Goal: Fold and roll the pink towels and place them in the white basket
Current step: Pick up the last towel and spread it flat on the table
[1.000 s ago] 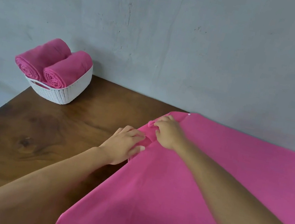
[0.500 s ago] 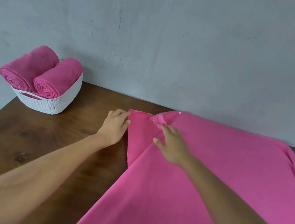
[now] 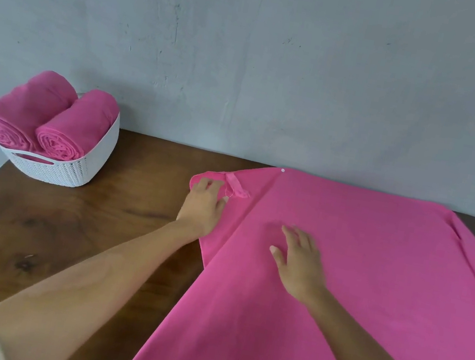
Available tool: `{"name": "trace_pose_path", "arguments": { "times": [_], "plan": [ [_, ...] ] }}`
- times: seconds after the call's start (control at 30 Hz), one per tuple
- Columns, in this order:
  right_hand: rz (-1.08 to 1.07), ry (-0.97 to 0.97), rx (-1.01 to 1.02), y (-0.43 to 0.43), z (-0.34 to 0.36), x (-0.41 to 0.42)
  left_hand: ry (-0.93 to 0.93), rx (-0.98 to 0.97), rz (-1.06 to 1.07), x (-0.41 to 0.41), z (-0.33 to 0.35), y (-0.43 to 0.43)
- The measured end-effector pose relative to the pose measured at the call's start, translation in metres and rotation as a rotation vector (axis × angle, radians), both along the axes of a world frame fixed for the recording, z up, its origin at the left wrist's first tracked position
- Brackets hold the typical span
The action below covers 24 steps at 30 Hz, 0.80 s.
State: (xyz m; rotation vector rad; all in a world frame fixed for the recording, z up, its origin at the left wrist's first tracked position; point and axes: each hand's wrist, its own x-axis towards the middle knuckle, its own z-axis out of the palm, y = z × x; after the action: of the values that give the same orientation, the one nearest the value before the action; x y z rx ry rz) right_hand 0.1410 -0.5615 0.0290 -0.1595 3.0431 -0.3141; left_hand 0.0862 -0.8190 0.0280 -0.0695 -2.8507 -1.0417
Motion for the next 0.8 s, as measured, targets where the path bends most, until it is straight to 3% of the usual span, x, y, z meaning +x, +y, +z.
{"name": "trace_pose_path", "arguments": {
  "times": [0.13,0.23,0.5,0.8],
  "plan": [
    [-0.1,0.0,0.048,0.017,-0.01,0.003,-0.124,0.042,0.005,-0.016,0.0,0.023],
    [-0.121,-0.031,0.035,0.022,-0.024,0.008,-0.197,-0.104,0.024,-0.033,-0.009,0.028],
    [-0.153,0.033,0.042,0.027,-0.04,0.011,-0.061,-0.406,-0.101,-0.074,-0.032,-0.021],
    [-0.178,0.026,0.055,0.026,-0.041,0.011,-0.136,-0.572,-0.073,-0.1,-0.034,-0.042]
  ]
}}
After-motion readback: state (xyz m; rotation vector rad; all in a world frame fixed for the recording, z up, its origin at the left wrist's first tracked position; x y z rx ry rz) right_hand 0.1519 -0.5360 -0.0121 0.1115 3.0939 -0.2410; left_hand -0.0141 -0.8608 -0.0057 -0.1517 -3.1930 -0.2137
